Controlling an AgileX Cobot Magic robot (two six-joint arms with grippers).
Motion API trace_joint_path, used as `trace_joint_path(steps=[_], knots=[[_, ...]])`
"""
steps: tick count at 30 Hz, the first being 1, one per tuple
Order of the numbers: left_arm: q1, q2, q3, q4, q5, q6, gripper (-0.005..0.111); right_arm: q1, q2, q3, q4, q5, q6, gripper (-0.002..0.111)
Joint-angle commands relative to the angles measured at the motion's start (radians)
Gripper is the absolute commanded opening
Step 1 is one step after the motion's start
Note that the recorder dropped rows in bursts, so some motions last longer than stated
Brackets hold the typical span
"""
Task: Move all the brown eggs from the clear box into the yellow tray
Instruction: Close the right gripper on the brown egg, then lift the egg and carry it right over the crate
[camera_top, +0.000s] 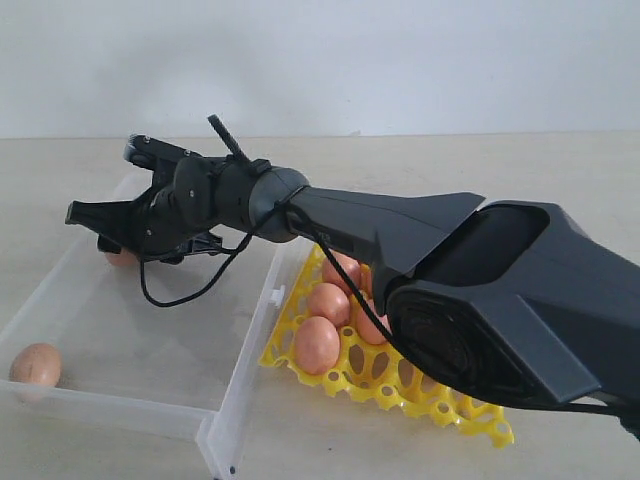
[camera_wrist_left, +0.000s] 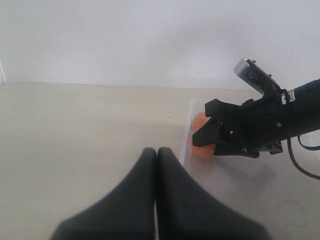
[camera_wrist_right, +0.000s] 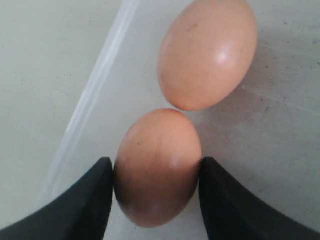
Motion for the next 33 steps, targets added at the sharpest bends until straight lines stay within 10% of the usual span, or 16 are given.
trace_joint_path(steps=[1, 17, 23, 33], knots=[[0.001, 0.003, -0.004, -0.005, 0.000, 0.001, -0.004, -0.005, 0.002, -0.002, -0.006, 0.004, -0.027, 0.052], [0.001, 0.003, -0.004, -0.005, 0.000, 0.001, -0.004, 0.003, 0.012, -0.003, 0.002, -0.032, -0.049, 0.044], [0.001, 0.003, -0.004, -0.005, 0.000, 0.001, -0.004, 0.005, 0.012, -0.003, 0.004, -0.033, -0.063, -0.001], [0.001, 0.003, -0.004, -0.005, 0.000, 0.001, -0.004, 0.005, -0.084, -0.003, -0.104, 0.024, -0.098, 0.000]])
